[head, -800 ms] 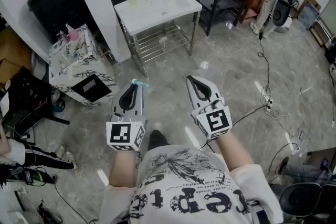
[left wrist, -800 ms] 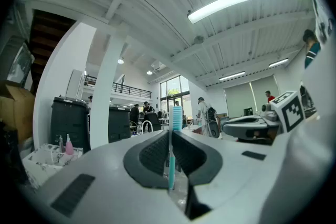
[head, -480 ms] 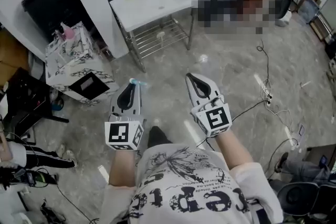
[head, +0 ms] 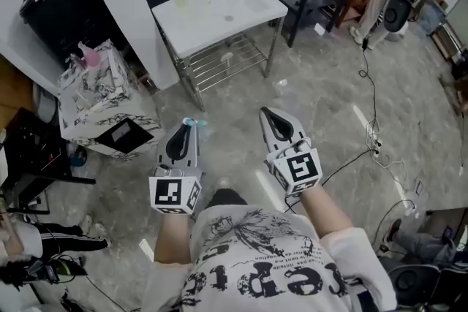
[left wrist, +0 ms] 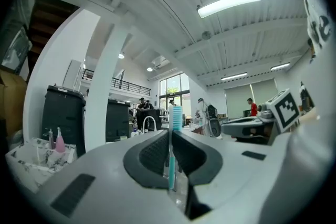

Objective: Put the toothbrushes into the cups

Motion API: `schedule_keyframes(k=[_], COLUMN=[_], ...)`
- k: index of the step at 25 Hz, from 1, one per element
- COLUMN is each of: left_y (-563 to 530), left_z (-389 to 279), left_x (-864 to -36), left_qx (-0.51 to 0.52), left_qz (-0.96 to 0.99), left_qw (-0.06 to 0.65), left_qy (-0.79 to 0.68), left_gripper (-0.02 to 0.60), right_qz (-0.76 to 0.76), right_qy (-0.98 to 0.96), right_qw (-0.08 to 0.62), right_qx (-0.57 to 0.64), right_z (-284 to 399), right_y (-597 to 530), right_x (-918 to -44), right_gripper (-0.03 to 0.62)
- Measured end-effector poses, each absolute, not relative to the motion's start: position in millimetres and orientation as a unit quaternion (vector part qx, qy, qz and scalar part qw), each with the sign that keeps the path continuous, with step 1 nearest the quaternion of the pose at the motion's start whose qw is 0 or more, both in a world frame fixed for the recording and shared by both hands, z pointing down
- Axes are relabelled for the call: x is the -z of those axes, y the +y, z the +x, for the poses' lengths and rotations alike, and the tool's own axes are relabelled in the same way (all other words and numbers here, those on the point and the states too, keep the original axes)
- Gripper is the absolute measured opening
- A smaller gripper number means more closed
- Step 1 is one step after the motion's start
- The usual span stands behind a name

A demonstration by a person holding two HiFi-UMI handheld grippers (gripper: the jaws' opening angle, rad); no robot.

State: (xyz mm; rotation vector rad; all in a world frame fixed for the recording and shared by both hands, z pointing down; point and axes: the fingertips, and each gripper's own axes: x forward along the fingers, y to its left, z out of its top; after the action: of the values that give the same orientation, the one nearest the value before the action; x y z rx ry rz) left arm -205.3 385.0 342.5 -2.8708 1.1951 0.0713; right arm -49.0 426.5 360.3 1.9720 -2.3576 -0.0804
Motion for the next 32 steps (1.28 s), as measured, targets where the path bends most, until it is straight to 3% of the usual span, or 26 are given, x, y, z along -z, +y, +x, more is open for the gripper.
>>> schedule_keyframes(k=[19,32], left_y=[137.2,-10.1], left_z=[-219.5,-129.0], left_x=[-343.6,-346.8], left_qx=[-0.012,-0.025], left_qz=[-0.922,-0.867], left_qw=[0.009,0.016], left_qy=[0.386,0.498], left_gripper=[0.025,0.025], right_qz=[0.625,0.537], right_qy=[-0.779,-0.842], right_qw=[0.039,0.041], right_qx=[0.010,0.022], right_z=[-71.9,34.0], right_y=[177.5,1.4], right_x=[-373.8,-377.4], right_gripper=[-0.006,-0.006])
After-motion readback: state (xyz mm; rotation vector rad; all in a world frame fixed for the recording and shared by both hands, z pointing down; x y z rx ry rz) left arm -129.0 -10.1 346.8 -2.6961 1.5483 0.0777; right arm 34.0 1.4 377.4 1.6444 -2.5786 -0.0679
